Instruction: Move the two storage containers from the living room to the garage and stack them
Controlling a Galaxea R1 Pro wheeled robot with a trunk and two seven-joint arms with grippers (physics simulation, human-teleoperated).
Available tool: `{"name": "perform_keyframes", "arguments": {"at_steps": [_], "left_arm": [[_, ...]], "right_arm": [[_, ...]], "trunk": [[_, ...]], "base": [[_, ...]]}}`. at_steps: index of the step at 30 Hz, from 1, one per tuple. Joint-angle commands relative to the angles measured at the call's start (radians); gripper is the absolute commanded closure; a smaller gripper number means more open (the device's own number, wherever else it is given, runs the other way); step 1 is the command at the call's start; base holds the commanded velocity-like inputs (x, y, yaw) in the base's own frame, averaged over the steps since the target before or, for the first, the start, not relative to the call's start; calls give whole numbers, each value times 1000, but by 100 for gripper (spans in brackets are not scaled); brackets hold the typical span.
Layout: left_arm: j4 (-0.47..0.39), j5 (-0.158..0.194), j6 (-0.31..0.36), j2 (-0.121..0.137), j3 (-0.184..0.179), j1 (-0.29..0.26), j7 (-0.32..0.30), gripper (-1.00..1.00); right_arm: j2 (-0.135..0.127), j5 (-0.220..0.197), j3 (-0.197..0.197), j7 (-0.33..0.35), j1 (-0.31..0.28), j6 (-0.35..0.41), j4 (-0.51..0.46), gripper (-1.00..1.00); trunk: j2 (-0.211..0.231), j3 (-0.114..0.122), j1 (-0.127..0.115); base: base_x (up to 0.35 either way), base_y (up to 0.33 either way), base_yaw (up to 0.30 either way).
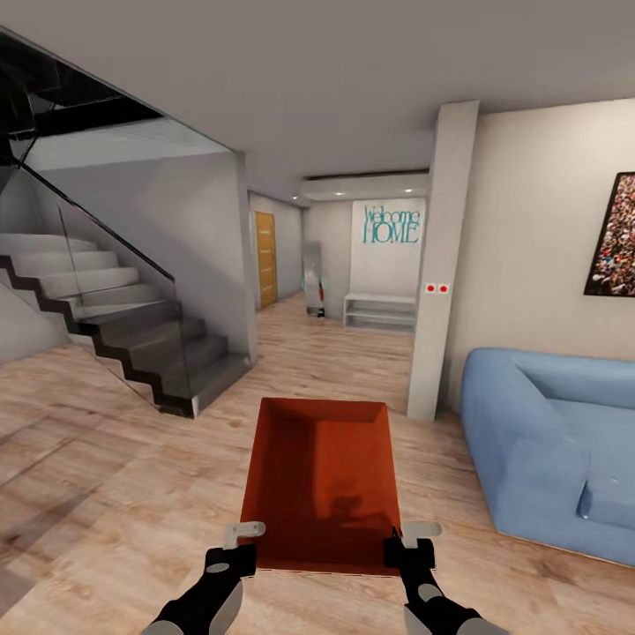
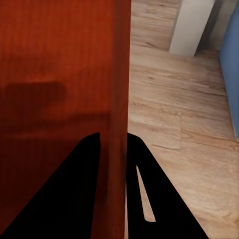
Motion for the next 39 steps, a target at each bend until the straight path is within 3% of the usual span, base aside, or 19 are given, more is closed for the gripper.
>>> {"name": "perform_keyframes", "arguments": {"at_steps": [1, 28, 39], "left_arm": [[3, 25, 4, 0, -16, 0, 4, 100], [3, 25, 4, 0, -16, 0, 4, 100], [3, 25, 4, 0, -16, 0, 4, 100]], "right_arm": [[0, 7, 5, -6, -1, -8, -42, 100], [0, 7, 5, -5, -1, -8, -42, 100], [2, 7, 5, -8, -1, -8, -42, 100]], "trunk": [[-1, -2, 1], [-1, -2, 1], [-1, -2, 1]], "base": [[321, 82, 0], [321, 49, -3], [322, 0, -194]]}}
